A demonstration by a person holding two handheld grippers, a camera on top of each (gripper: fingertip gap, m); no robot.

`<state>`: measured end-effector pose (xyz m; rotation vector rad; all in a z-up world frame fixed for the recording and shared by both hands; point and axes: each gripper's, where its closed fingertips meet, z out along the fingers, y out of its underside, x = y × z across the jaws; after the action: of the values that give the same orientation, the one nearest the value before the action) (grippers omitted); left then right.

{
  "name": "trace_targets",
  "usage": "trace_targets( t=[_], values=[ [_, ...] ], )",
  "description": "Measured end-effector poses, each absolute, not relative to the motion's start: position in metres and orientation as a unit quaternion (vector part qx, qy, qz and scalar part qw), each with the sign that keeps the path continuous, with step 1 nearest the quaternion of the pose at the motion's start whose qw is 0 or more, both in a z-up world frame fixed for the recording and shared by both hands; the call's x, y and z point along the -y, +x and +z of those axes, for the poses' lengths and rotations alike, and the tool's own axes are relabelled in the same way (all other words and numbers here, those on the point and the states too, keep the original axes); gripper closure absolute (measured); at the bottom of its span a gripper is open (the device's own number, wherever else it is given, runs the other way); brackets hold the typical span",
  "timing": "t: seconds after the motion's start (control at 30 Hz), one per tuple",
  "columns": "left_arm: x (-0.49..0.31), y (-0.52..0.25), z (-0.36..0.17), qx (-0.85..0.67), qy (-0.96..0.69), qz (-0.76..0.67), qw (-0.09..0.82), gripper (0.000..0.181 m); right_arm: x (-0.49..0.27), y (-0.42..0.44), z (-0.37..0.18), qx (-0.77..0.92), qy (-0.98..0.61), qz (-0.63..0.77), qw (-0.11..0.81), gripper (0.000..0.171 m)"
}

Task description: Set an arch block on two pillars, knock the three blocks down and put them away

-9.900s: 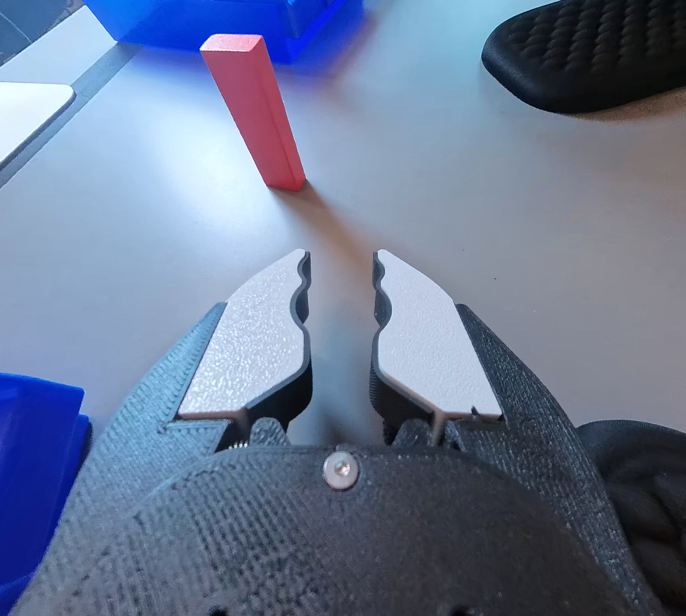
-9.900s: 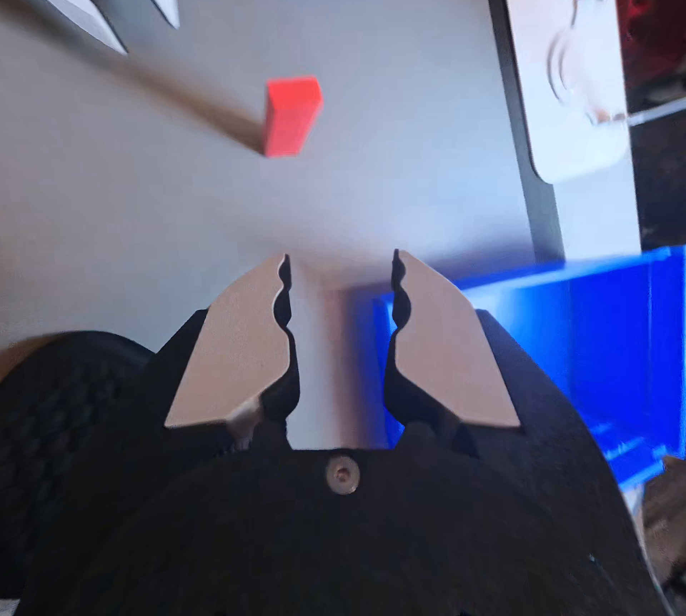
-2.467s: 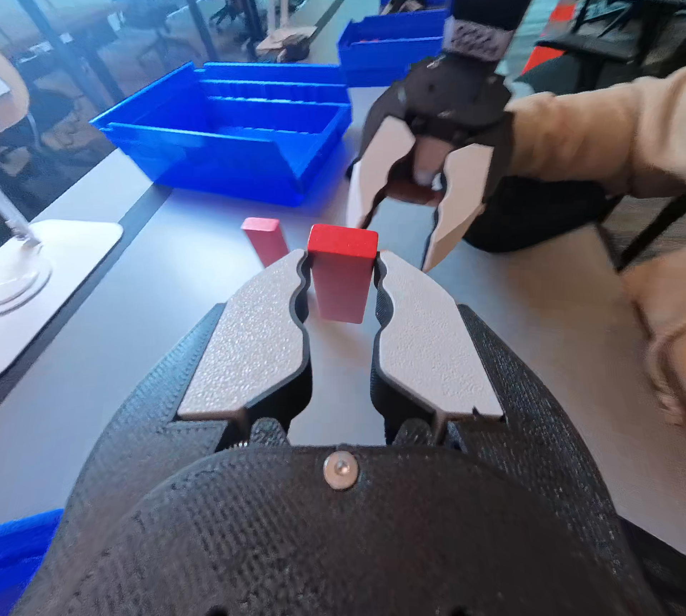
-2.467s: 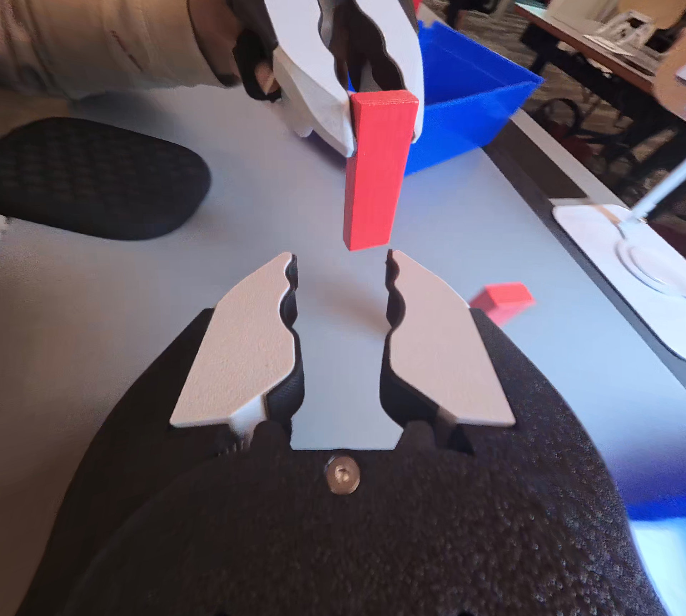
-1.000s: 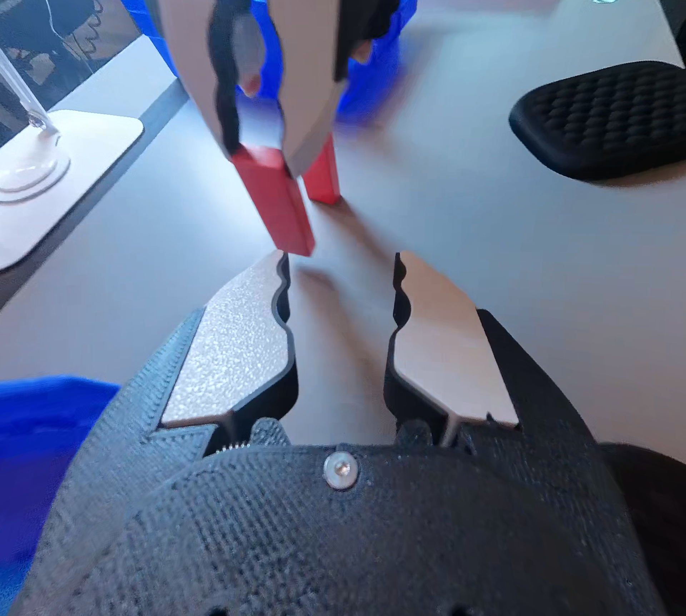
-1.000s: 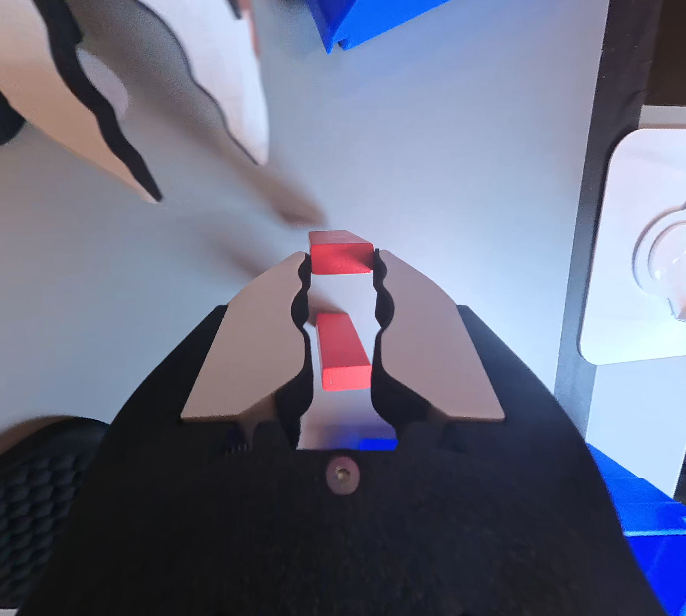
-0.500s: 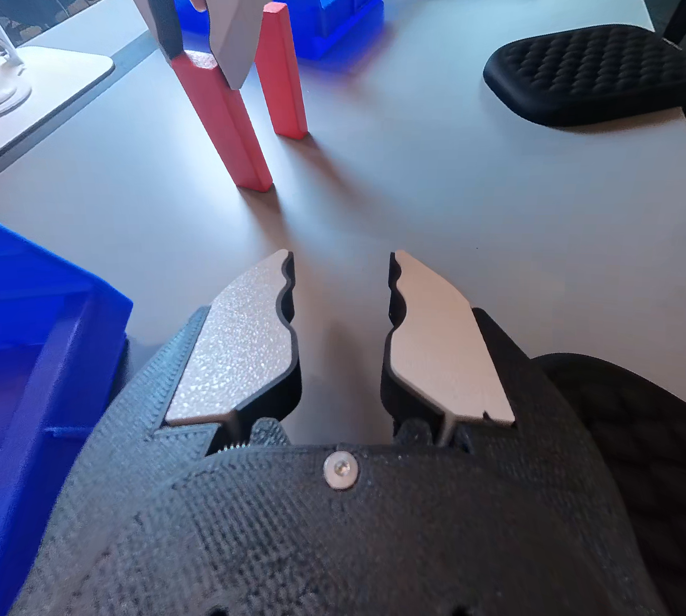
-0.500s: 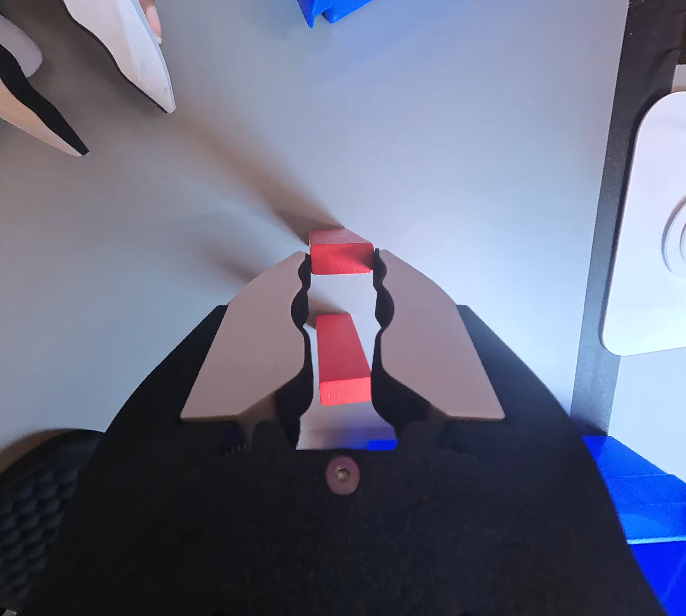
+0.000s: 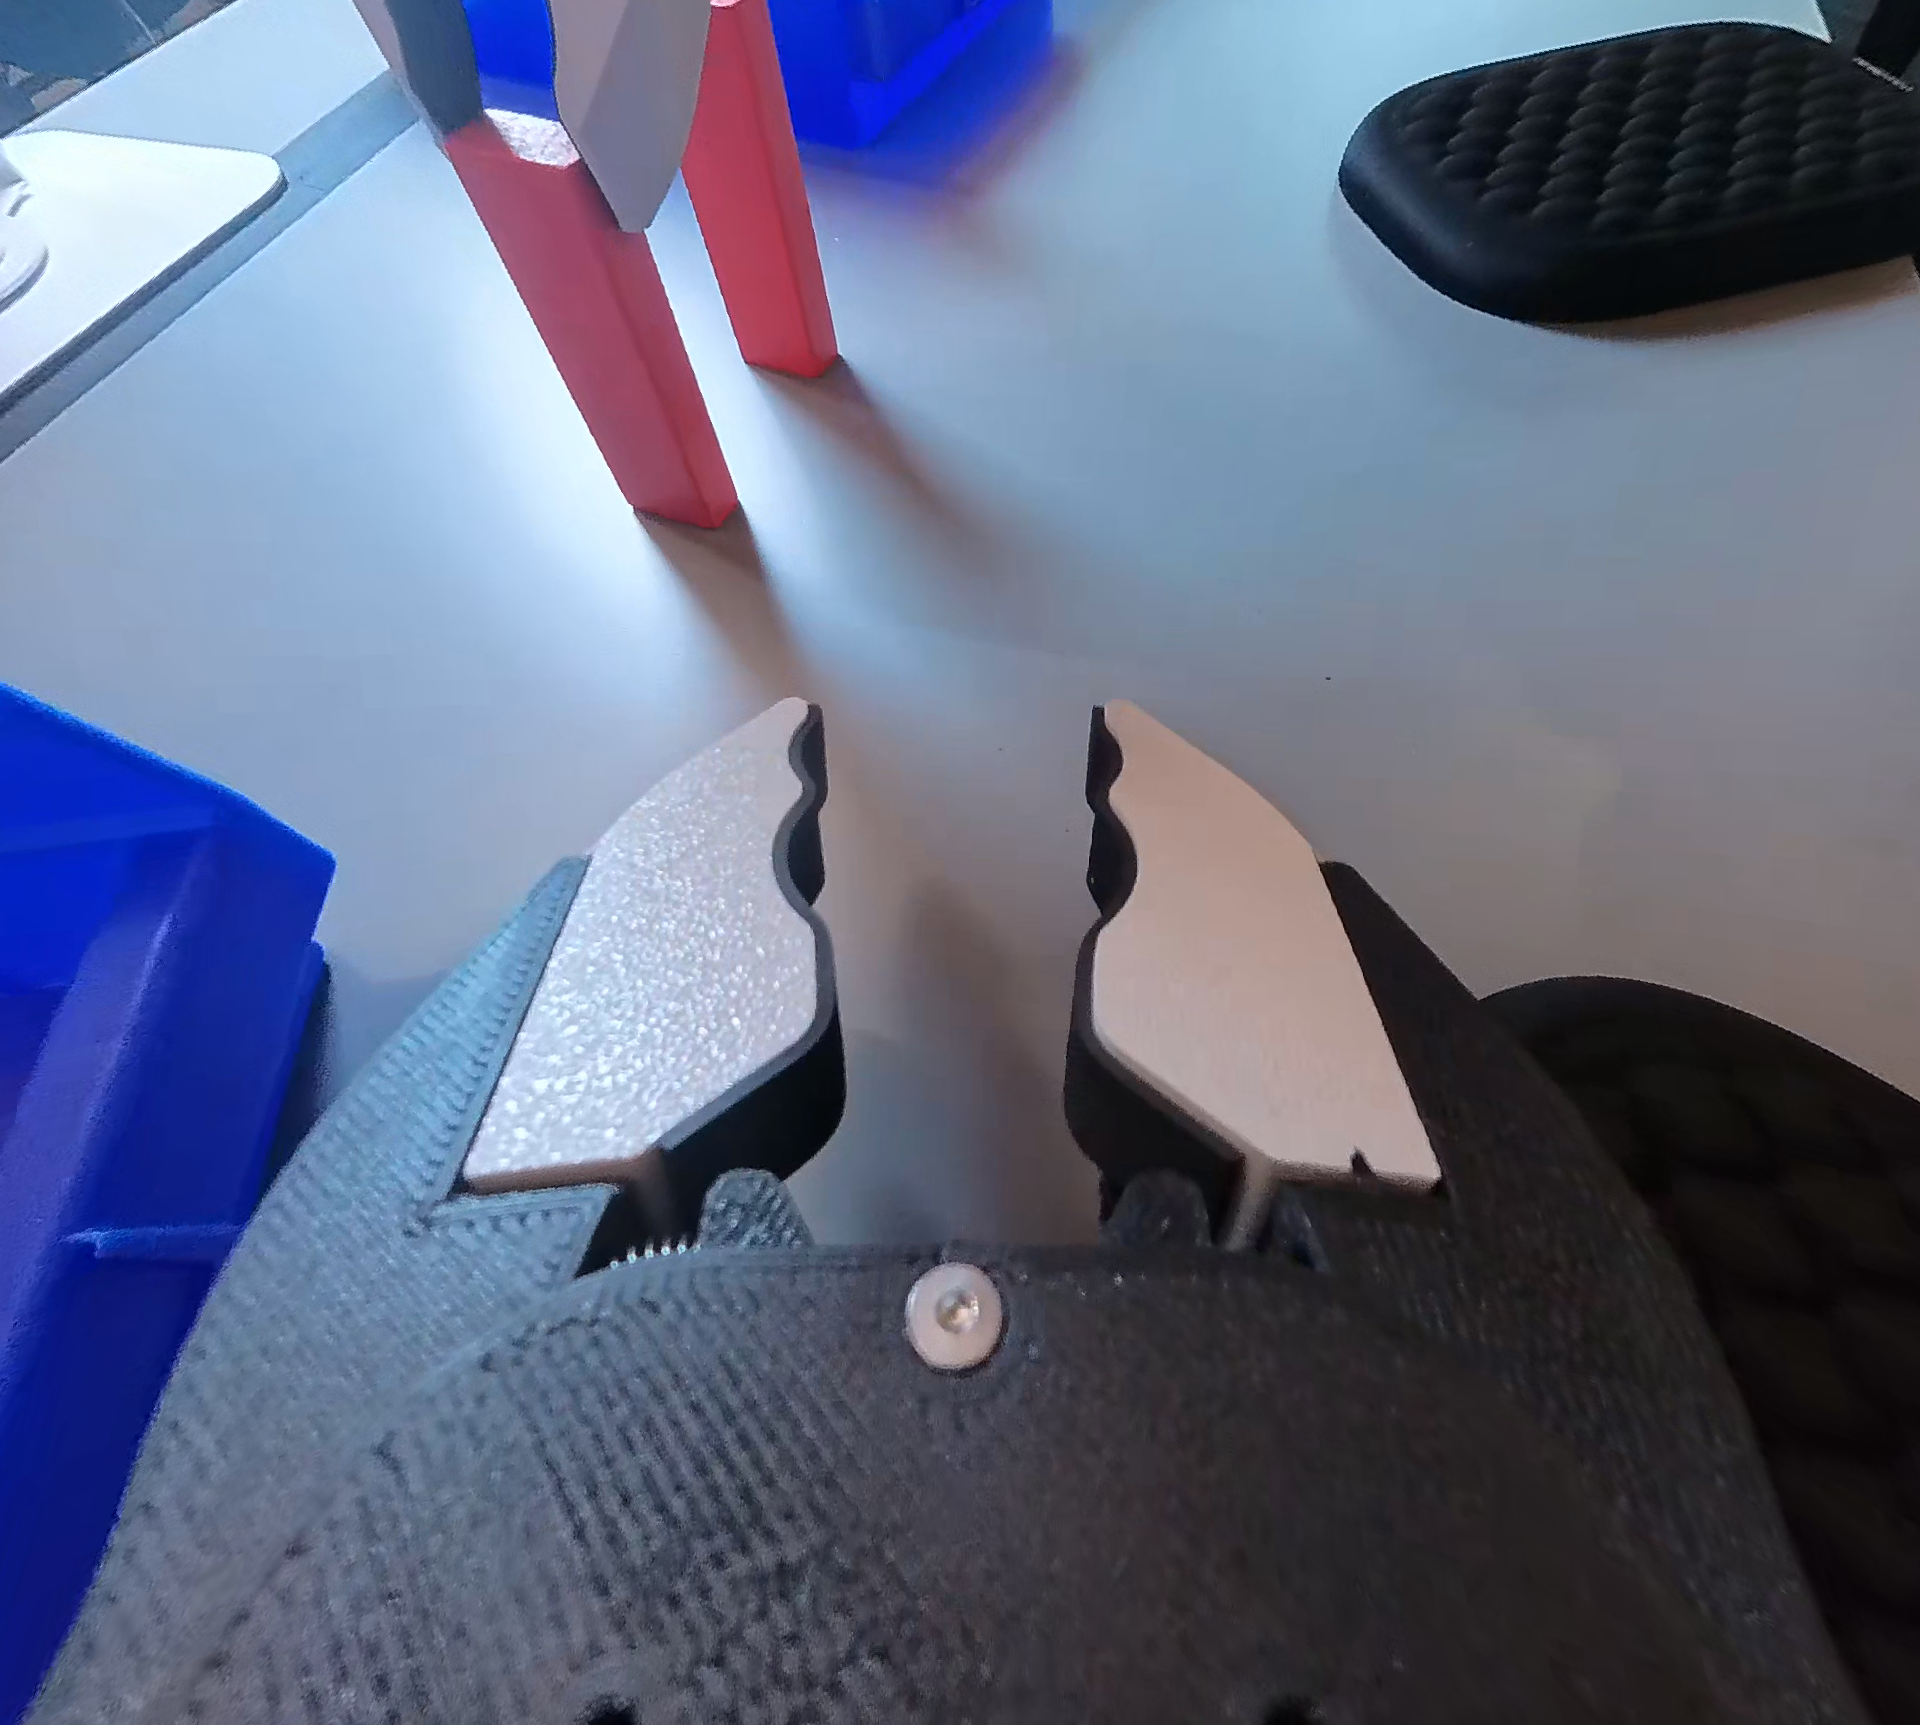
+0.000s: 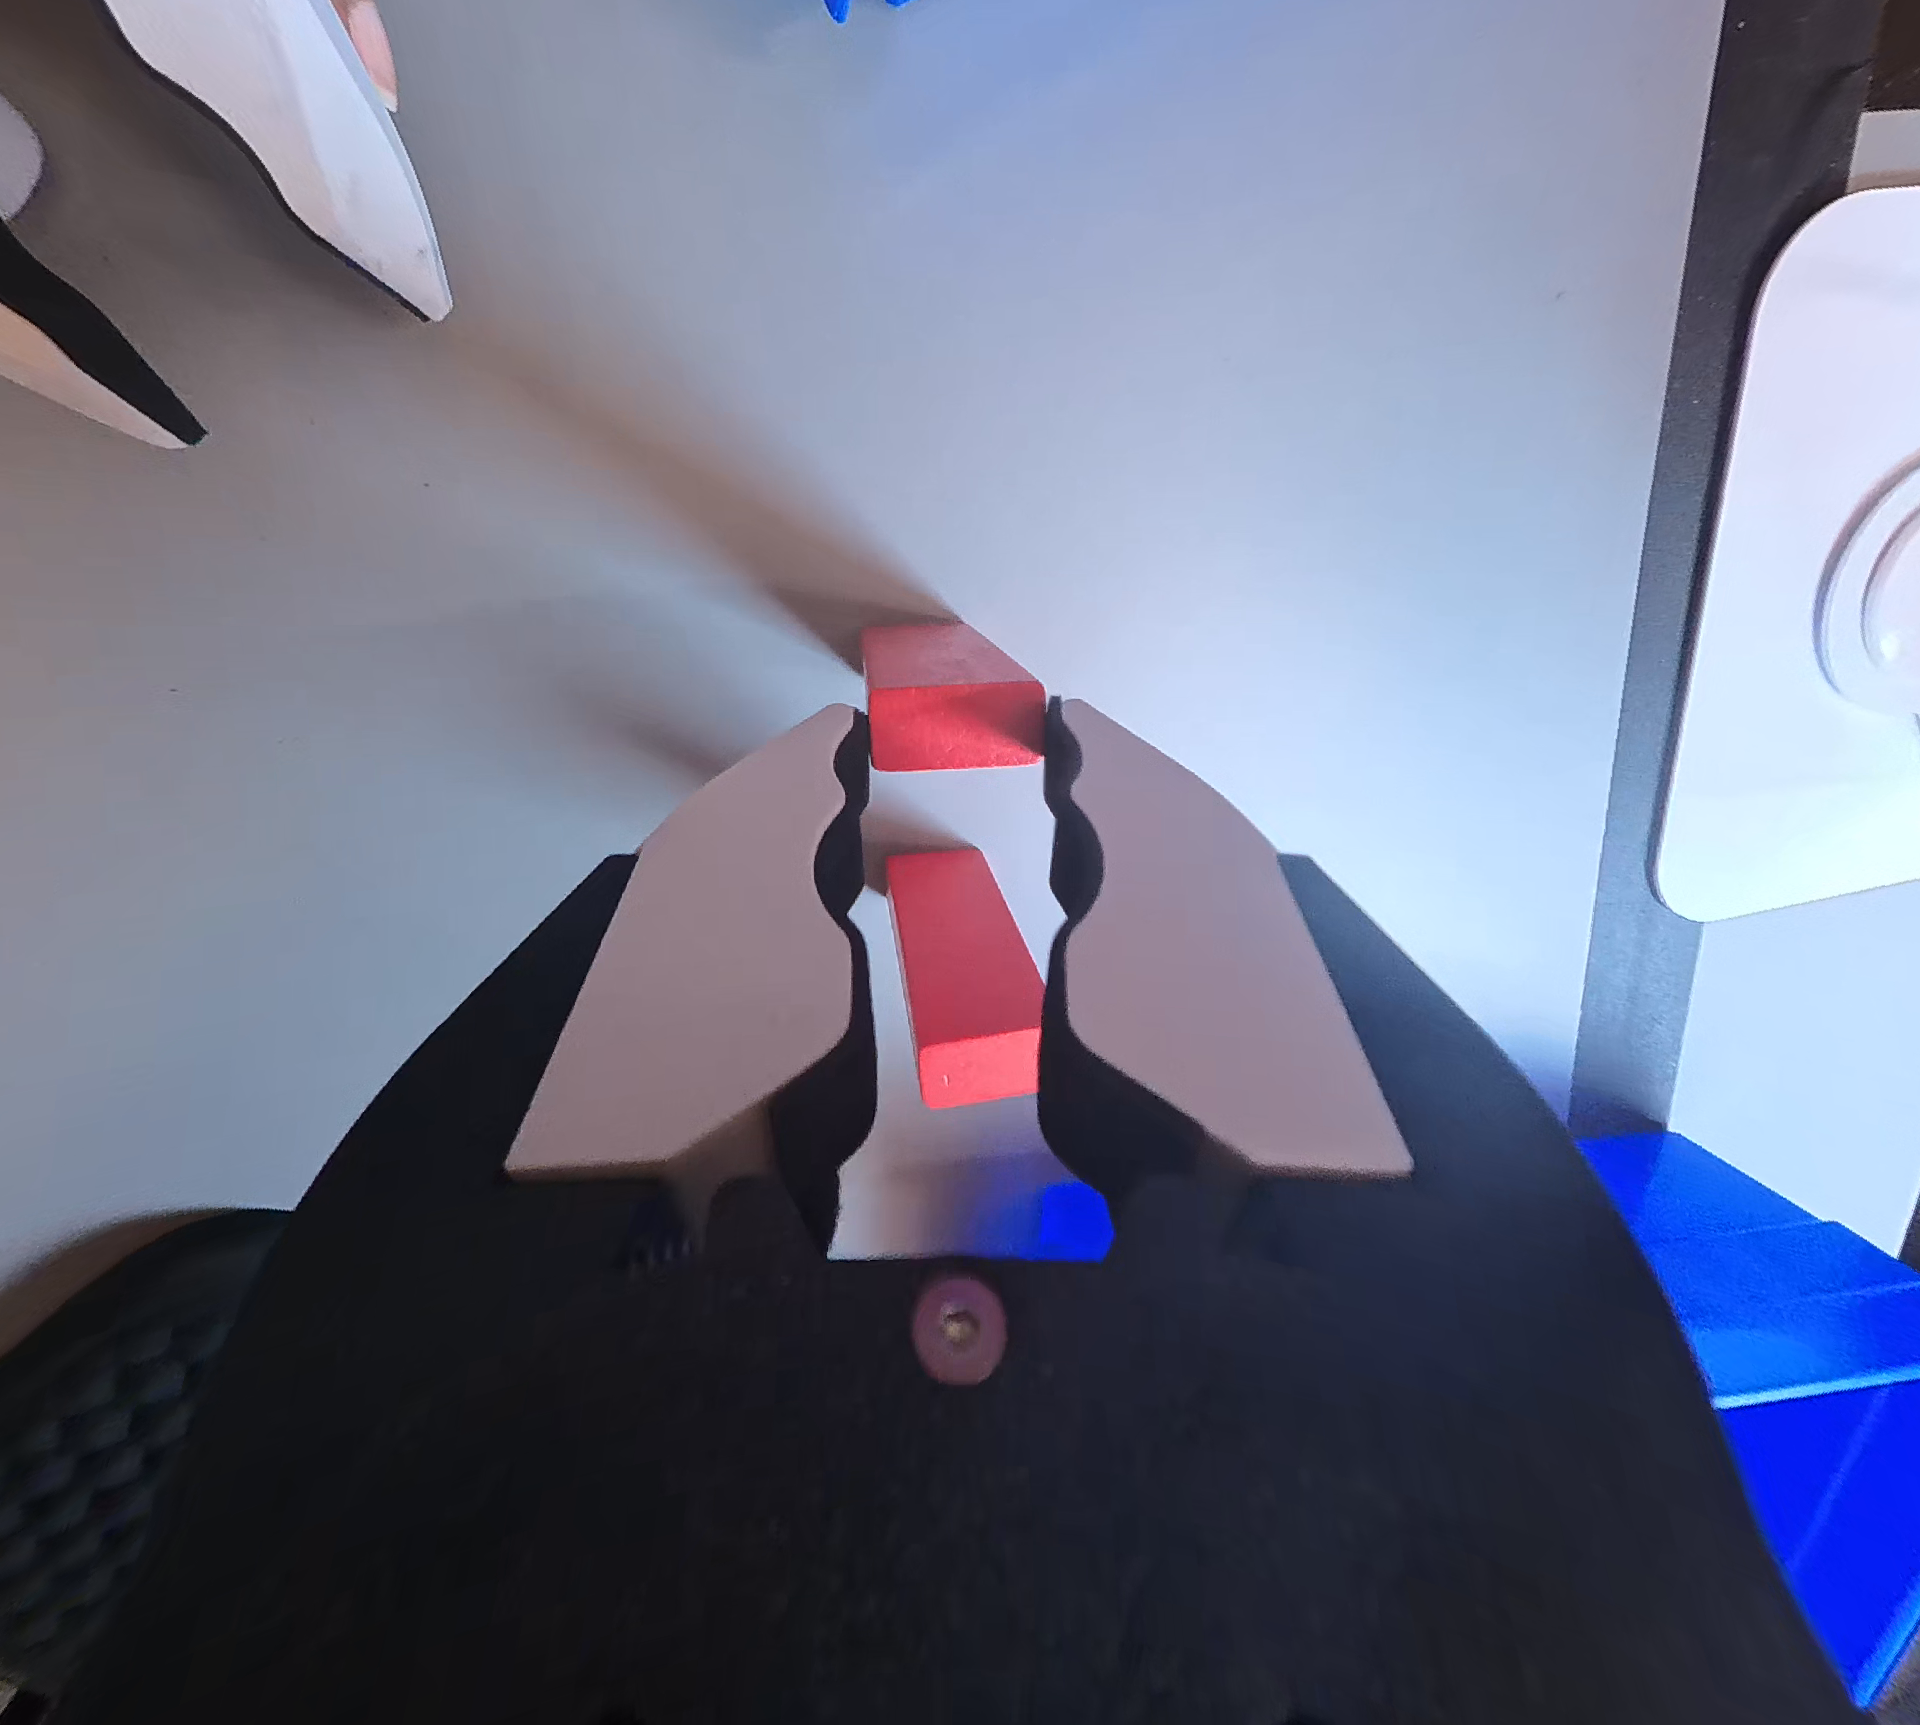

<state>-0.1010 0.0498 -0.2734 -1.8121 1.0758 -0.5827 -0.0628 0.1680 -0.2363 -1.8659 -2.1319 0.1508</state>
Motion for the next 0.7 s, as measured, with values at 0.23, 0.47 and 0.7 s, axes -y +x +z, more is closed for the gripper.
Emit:
trace_targets(
  t=[0.23, 0.47, 0.7],
  values=[
    [-0.0486, -0.1001, -0.2758, -0.441, -0.736, -0.236, 0.456, 0.132, -0.1675, -0.0617, -0.2364, 0.738, -0.657, 0.055, 0.146, 0.139],
    [-0.0478, -0.0992, -0.2789, -0.444, -0.737, -0.235, 0.452, 0.132, -0.1674, -0.0608, -0.2363, 0.737, -0.657, 0.057, 0.148, 0.139],
    [-0.0473, -0.0988, -0.28, -0.446, -0.737, -0.236, 0.449, 0.132, -0.1671, -0.0605, -0.2367, 0.74, -0.652, 0.06, 0.151, 0.134]
  ],
)
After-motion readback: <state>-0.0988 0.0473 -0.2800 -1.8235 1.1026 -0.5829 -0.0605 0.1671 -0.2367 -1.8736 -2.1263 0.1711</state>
